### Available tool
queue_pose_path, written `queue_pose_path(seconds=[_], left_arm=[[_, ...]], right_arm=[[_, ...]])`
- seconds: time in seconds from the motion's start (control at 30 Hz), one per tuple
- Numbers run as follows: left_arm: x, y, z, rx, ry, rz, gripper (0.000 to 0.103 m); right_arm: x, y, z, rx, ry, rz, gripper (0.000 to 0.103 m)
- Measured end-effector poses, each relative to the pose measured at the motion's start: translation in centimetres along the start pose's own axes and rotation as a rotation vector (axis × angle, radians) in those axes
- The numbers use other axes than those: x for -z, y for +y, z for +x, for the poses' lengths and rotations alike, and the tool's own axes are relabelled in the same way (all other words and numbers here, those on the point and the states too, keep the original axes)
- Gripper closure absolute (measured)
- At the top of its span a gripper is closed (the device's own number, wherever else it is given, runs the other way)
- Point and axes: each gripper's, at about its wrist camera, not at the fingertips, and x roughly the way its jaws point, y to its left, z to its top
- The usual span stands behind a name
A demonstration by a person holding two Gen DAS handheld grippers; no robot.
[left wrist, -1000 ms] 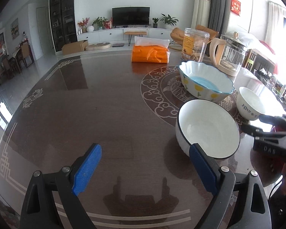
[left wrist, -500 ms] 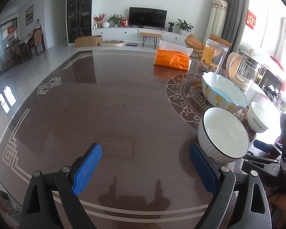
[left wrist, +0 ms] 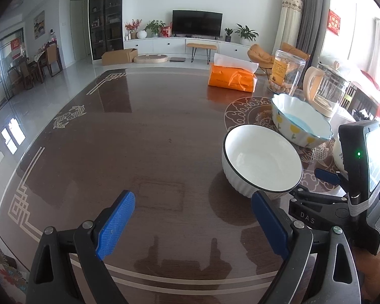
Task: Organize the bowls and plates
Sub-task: 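Move both tools over to the blue-rimmed scalloped bowl, then grasp the blue-rimmed bowl rim with the left tool while the right tool grips it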
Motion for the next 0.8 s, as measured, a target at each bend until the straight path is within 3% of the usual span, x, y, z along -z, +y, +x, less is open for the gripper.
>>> queue_pose_path(seconds=[0.17,0.3,0.4,0.5,0.7,0.8], left_arm=[[-0.8,-0.1,-0.8,0.032,-0.006,0.003,0.01],[-1.3,-1.5,-1.0,0.075,-0.006,0.027,0.01],[-1.7,-2.9,-1.0,0.118,0.002,0.03,0.01],[-3.3,-3.9,-1.2,0.207,0.018,0.023,0.01],[-8.8,-6.8,1.7,0.408,0.204,0.009,0.01],[-12.3,-8.8,3.9,0.455,0.29,-0.014,0.01]], right_arm=[[0.2,-1.7,-1.2,-0.043,0.004,0.052,0.035],[0.5,-6.6,-2.9,-0.097,0.0,0.182,0.034],[0.0,-11.1,-1.7,-0.141,0.059,0.281,0.034],[-0.2,-15.0,-0.4,-0.197,0.125,0.388,0.034],[-2.2,-18.2,-3.6,-0.386,0.133,0.454,0.034],[-4.9,-20.1,-5.4,-0.395,0.092,0.467,0.033]])
